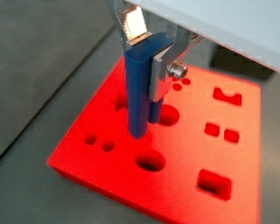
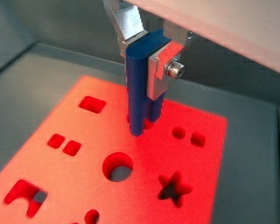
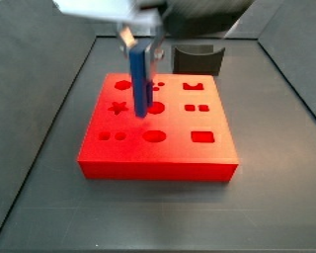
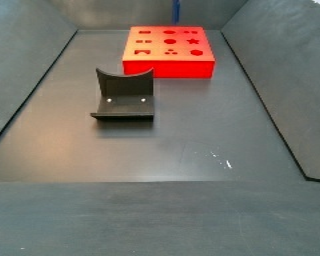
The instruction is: Insert the square-circle object.
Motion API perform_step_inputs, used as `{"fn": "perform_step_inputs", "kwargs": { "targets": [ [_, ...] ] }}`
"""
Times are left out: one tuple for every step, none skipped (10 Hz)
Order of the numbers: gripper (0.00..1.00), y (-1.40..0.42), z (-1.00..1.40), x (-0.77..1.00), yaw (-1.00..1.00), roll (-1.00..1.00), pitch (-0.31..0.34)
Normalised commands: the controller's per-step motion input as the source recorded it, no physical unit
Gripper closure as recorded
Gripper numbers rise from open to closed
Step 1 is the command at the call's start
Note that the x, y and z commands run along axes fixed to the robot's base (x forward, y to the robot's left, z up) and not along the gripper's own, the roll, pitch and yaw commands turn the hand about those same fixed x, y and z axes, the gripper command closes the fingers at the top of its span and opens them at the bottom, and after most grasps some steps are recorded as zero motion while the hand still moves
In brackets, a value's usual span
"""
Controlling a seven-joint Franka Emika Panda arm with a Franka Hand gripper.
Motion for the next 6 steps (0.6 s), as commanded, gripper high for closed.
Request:
{"fn": "perform_step_inputs", "kwargs": {
  "targets": [
    [1.00, 0.00, -0.29, 0.00, -1.00, 0.00, 0.083],
    [1.00, 0.00, 0.07, 0.00, -1.00, -0.01, 0.000],
    [1.00, 0.00, 0.30, 0.00, -1.00, -0.05, -0.013],
    [1.00, 0.00, 0.31, 0.00, -1.00, -0.06, -0.016],
    [1.00, 0.00, 0.32, 0.00, -1.00, -0.06, -0.016],
    [1.00, 0.00, 0.31, 0.00, -1.00, -0.04, -0.013]
  ]
}}
